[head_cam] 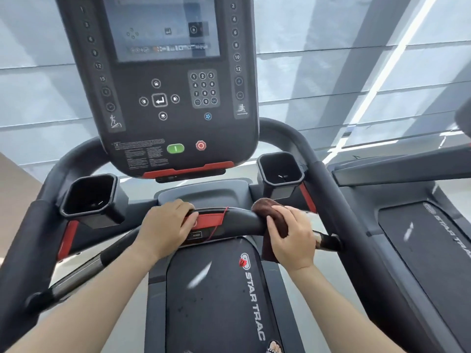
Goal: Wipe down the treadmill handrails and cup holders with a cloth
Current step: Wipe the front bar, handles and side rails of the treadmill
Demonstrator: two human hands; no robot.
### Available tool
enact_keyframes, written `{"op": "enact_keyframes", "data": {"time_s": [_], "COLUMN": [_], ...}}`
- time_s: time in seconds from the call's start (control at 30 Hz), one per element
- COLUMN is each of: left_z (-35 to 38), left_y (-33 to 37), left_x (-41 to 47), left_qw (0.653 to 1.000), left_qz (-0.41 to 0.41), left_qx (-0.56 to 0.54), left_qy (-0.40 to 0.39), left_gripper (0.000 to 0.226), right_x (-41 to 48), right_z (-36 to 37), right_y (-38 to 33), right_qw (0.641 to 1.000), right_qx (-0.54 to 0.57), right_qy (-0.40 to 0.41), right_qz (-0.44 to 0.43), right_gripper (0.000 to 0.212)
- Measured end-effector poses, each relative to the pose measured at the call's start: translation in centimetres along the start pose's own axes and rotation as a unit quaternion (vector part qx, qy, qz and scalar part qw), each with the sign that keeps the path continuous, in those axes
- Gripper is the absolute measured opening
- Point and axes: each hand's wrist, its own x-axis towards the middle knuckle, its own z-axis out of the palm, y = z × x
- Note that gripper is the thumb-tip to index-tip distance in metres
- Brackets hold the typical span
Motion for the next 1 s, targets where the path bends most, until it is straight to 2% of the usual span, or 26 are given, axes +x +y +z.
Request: {"op": "enact_keyframes", "data": {"time_s": [0.13,0.3,0.4,0.53,0.7,0.77,0.87,0.93,1.0], "left_z": [0.7,0.8,0.8,1.1,1.2,0.9,0.5,0.2,0.2], "left_y": [-1.6,-1.5,-1.7,-1.9,-2.4,-2.7,-4.5,-6.3,-8.0], "left_x": [-1.0,-0.8,-1.1,-1.1,-0.7,-0.7,-1.8,-3.0,-4.3], "left_qw": [0.998,0.998,0.998,0.998,0.998,0.996,0.995,0.994,0.991], "left_qz": [-0.053,-0.051,-0.044,-0.039,-0.027,-0.029,-0.062,-0.085,-0.108], "left_qx": [-0.025,-0.031,-0.033,-0.031,-0.057,-0.079,-0.080,-0.070,-0.083], "left_qy": [0.020,0.032,0.033,0.042,0.022,0.004,0.008,0.013,0.001], "left_gripper": [0.037,0.034,0.035,0.036,0.032,0.031,0.037,0.044,0.046], "right_x": [0.9,1.5,0.5,0.4,1.1,1.4,2.2,2.2,1.5], "right_z": [3.0,2.5,1.7,2.4,3.2,2.6,1.7,1.9,3.1], "right_y": [-5.2,-5.7,-4.6,-5.8,-7.7,-7.4,-7.3,-8.5,-11.1], "right_qw": [0.998,0.996,0.999,0.999,0.996,0.996,0.995,0.998,0.998], "right_qx": [-0.026,-0.017,0.003,-0.025,-0.046,-0.024,0.013,0.010,0.007], "right_qy": [-0.025,-0.060,-0.041,-0.013,-0.069,-0.083,-0.061,-0.046,-0.067], "right_qz": [-0.051,-0.059,-0.026,0.024,-0.037,-0.005,0.071,0.035,-0.020], "right_gripper": [0.025,0.028,0.029,0.027,0.023,0.021,0.020,0.021,0.022]}}
